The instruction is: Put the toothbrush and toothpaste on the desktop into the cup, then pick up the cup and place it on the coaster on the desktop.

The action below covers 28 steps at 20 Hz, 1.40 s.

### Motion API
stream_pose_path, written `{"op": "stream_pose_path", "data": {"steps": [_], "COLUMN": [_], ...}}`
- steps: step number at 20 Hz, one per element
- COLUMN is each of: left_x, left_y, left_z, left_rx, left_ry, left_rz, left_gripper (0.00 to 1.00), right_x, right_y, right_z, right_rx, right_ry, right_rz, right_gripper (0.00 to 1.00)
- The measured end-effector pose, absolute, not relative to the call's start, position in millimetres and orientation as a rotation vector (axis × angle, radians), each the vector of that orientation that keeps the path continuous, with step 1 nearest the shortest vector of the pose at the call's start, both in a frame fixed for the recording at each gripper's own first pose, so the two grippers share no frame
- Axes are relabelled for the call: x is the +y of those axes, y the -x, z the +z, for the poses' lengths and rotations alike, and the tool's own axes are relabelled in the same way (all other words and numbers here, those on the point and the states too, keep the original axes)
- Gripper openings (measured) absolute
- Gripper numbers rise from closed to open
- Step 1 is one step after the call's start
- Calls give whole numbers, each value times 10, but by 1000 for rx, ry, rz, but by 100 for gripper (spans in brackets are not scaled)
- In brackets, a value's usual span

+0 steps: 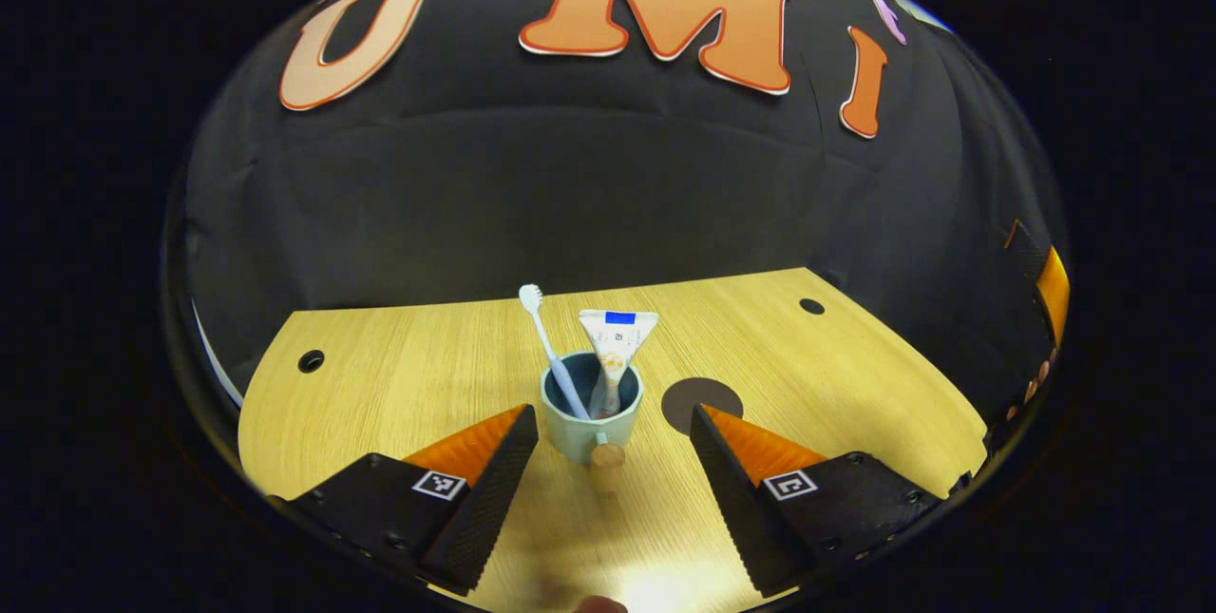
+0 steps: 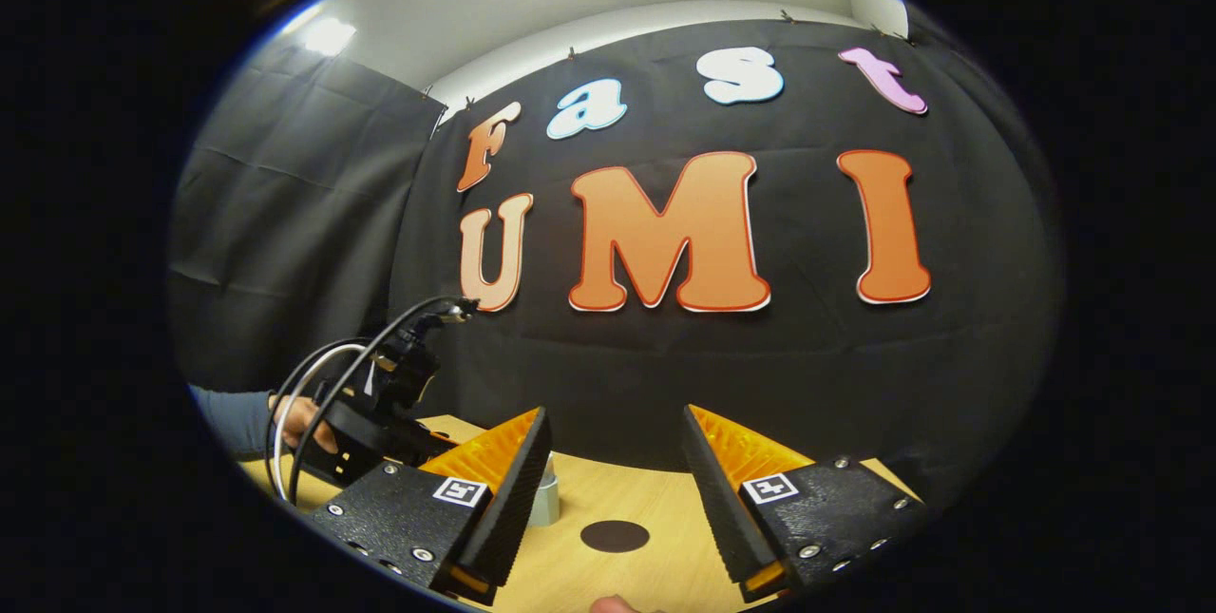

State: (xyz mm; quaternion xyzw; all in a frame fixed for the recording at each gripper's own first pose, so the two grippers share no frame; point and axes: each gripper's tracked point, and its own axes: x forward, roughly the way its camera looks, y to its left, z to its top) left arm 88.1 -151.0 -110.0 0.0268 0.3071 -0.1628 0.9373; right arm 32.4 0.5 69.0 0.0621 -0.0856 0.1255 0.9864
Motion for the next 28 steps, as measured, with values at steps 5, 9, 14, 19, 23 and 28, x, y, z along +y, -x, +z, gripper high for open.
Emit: {"op": "stream_pose_path", "data": {"steps": [5, 9, 14, 19, 23, 28], "left_x": [-1519, -1522, -1588, -1476, -1421, -1449], "left_y": [-974, -1012, -944, -983, -930, -934], "left_z": [-1389, -1757, -2046, -2135, -2203, -2176], "left_rx": [840, 999, 1103, 1121, 1130, 1098], "left_ry": [-139, -188, -181, -208, -158, -122], "left_rz": [-287, -243, -228, -147, -135, -143], "left_gripper": [97, 98, 97, 78, 54, 25], "right_x": [-372, -607, -704, -737, -701, -720], "right_y": [-62, 143, 289, 356, 372, 370], "right_z": [766, 689, 577, 523, 357, 340], "right_rx": [-200, -192, -174, -169, -143, -135], "right_ry": [-126, -126, -114, -124, -174, -180], "right_rz": [210, 184, 183, 185, 194, 178], "right_gripper": [83, 83, 83, 83, 83, 78]}}
